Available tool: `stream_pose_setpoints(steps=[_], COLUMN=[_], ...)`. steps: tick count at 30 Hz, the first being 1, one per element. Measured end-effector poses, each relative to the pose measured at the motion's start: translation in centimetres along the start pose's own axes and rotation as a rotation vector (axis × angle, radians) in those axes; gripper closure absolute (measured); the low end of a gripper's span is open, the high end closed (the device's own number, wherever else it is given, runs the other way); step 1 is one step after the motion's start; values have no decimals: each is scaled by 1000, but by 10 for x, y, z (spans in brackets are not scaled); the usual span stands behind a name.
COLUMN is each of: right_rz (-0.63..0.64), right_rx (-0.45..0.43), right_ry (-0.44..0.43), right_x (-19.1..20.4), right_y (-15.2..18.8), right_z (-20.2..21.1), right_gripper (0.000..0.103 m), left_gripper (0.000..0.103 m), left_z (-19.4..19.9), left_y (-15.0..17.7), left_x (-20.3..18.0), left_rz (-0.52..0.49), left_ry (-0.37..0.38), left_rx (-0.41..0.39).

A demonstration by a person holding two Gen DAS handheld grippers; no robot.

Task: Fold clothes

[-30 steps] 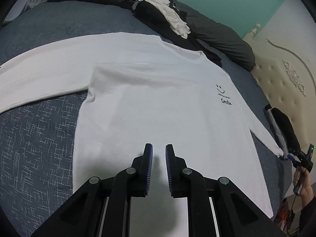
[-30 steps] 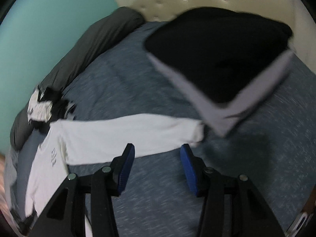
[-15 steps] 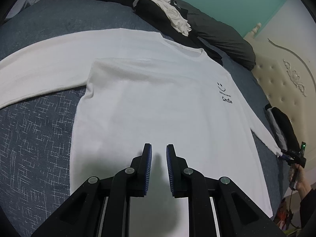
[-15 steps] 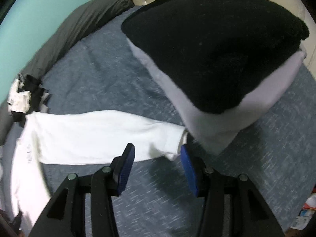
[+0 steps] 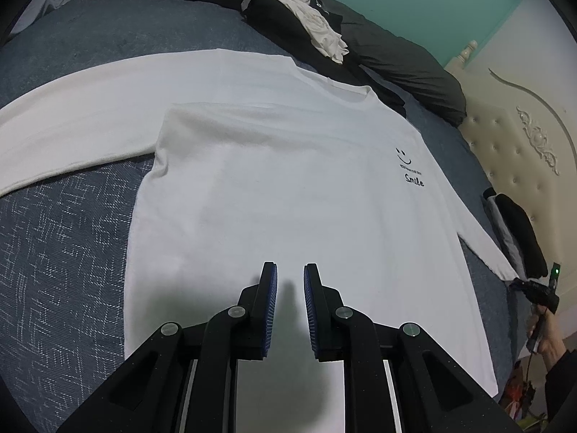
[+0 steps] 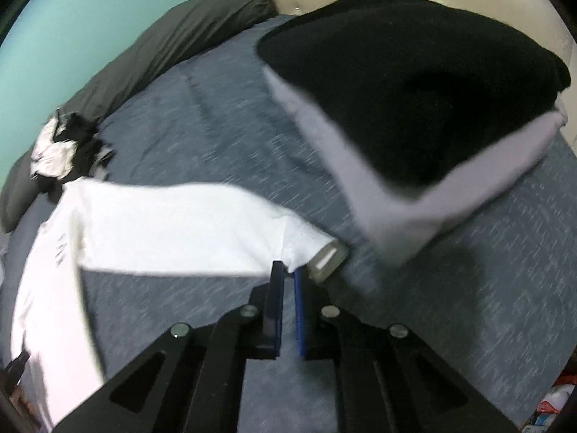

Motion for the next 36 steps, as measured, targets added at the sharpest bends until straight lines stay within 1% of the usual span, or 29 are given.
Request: stream_pose_setpoints(steps=[5,8,11,12,14,15,16,17,20,25,30,31,32,33,34,35,36], right_rz=[67,60,24,16,9,-1,-18,-35,-64,-45,-11,-4,7,22,37,48,55], right_rx=[84,124,144,142,110,94,74,55,24,20,29,31,28,19,10,1,-10], right_ry=[-82,-104,-96,-96,-95,-100,-101,-98,-74,32,108,122,130,134,138,143,147], right_x=[22,16,8,6,7,4,-3,-8,-15,-18,-20,-21,-20,-17,-15,-13,-12], right_y=[39,50,53,54,48,45,44,43,30,8,5,5,5,4,4,3,0], right_z=[11,5,2,4,8,11,17,23,20,-9,-31,-34,-36,-35,-34,-32,-30], right_gripper=[98,98,94,91,80,72,70,69,66,65,65,66,70,88,94,95,99], left_gripper=[86,86,86,86,86,86,86,86,86,86,86,86,86,86,86,86,86], left_z=[2,2,3,3,2,2,2,2,2,2,1,1,0,0,0,0,0], left_y=[-1,0,-1,-1,-1,-2,-2,-2,-2,-2,-3,-3,-3,-3,-3,-3,-4], left_x=[-1,-1,-1,-1,-1,-1,-1,-1,-1,-1,-1,0,0,0,-1,-1,-2], left_rz=[0,3,2,2,3,3,2,1,-2,-6,-11,-11,-11,-10,-10,-10,-11], left_ry=[2,5,5,5,5,4,4,5,5,4,2,2,2,2,2,2,3], left_rx=[-6,-5,-7,-8,-8,-8,-7,-7,-8,-9,-5,-4,-3,-4,-5,-6,-6])
Point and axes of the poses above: each gripper's, at about its wrist camera, not at the fingertips, and z roughly against the way its jaws point, x to its left, y to its underside, the point moved 3 cm from there along -z, roughly the way its jaws point, and after that the axes turned 6 degrees about -x, right-handed, at the moved point
